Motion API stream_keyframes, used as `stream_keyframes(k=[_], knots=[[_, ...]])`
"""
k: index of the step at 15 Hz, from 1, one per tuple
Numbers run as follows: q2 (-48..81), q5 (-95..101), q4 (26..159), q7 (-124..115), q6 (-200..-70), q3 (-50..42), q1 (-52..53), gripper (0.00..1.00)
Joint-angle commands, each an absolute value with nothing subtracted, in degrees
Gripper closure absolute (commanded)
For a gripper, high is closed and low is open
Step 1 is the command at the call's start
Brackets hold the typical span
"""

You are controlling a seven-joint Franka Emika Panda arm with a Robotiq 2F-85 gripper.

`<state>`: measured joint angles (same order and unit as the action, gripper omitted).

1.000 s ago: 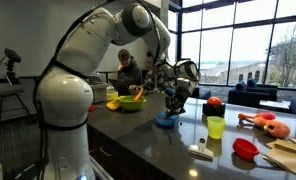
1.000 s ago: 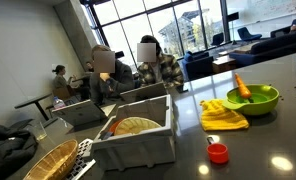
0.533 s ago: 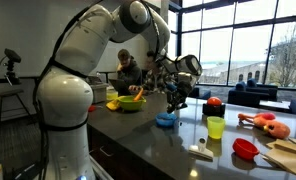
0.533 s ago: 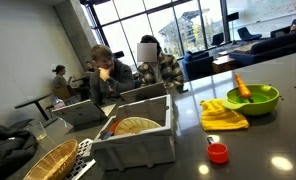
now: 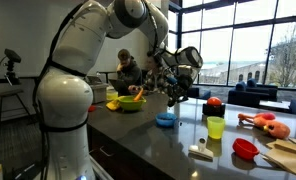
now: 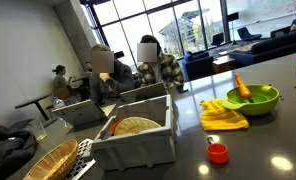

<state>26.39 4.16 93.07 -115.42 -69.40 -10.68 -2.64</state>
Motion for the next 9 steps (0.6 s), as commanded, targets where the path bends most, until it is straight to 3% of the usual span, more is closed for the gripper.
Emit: stream_keyframes(k=[1, 9], knots=[[23.79, 3.61, 94.23, -116.45, -68.72, -10.69, -2.91, 0.99], [22.99, 3.58, 95.31, -118.16, -70.16, -10.7, -2.64, 0.99]])
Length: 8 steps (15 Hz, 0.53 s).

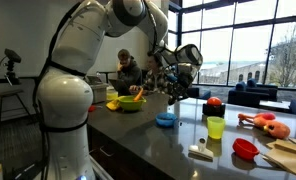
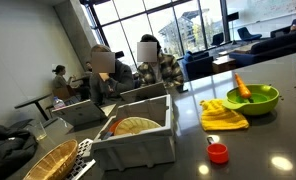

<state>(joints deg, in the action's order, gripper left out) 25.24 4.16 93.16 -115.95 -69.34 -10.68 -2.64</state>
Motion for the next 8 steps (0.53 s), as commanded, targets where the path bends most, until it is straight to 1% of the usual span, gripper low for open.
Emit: stream_keyframes(k=[1, 8], knots=[[22.92, 3.47, 95.65, -118.86, -70.56, -10.62, -2.54, 0.99], [21.6, 3.92, 100.06, -125.44, -75.66, -10.24, -1.2, 0.99]])
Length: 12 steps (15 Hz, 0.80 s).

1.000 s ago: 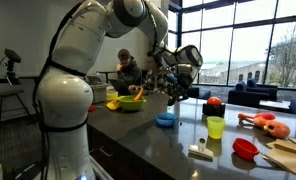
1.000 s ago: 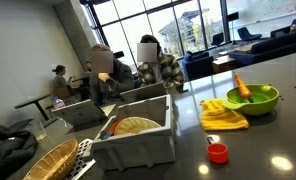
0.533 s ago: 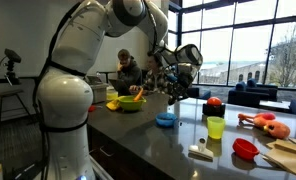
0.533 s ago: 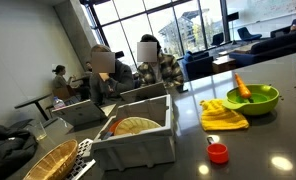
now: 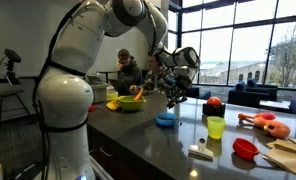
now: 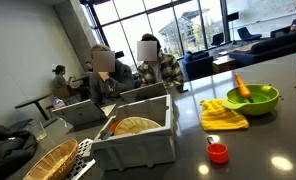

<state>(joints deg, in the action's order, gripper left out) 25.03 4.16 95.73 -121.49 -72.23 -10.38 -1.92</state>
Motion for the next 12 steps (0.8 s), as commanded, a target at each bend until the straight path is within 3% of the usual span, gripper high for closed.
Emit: stream_keyframes(k=[1, 12], knots=[[21.41, 4.23, 100.78, -126.96, -76.76, -10.21, -0.89, 0.99], [17.19, 5.13, 111.29, -138.42, -85.62, -9.43, 0.46, 0.99]])
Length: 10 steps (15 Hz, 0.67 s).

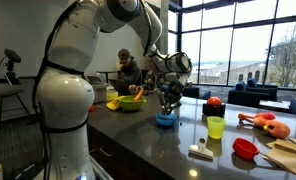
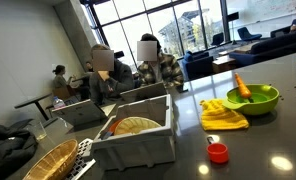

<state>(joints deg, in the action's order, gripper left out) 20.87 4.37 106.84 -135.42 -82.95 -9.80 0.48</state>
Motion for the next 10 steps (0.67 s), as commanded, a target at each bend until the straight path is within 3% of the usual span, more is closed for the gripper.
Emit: stream_keyframes(k=[1, 10], knots=[[16.85, 5.37, 111.97, -138.9, -86.37, -9.31, 0.48, 0.99], [11.27, 5.24, 117.62, -138.4, -93.66, -7.53, 0.3, 0.99]])
